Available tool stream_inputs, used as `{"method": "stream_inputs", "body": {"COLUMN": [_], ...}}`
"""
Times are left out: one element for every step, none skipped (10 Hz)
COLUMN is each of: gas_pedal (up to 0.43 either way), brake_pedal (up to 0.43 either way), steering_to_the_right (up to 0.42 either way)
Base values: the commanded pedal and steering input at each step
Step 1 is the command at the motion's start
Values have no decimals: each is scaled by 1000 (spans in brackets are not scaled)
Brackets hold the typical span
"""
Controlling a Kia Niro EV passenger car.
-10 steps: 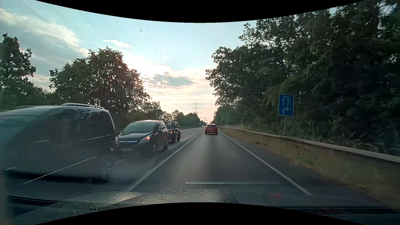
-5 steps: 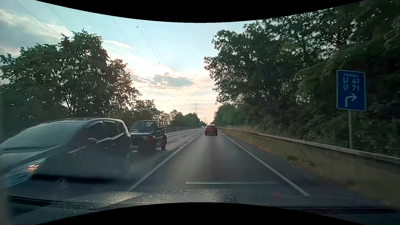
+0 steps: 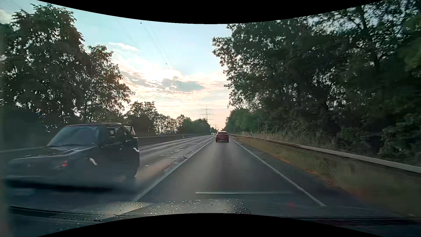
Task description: Follow the waypoints while adhering to traffic rules and regulations
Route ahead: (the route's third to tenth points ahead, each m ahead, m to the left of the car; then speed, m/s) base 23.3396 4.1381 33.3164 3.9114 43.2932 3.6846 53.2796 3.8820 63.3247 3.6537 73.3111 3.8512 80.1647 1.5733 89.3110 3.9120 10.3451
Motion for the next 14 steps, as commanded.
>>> {"method": "stream_inputs", "body": {"gas_pedal": [0,0,0,0,0,0,0,0,0,0,0,0,8,8], "brake_pedal": [0,0,0,0,0,0,0,0,0,0,0,0,0,0], "steering_to_the_right": [-5,-5,-5,-5,-5,-5,-5,-5,-5,-5,-5,-4,-4,-4]}}
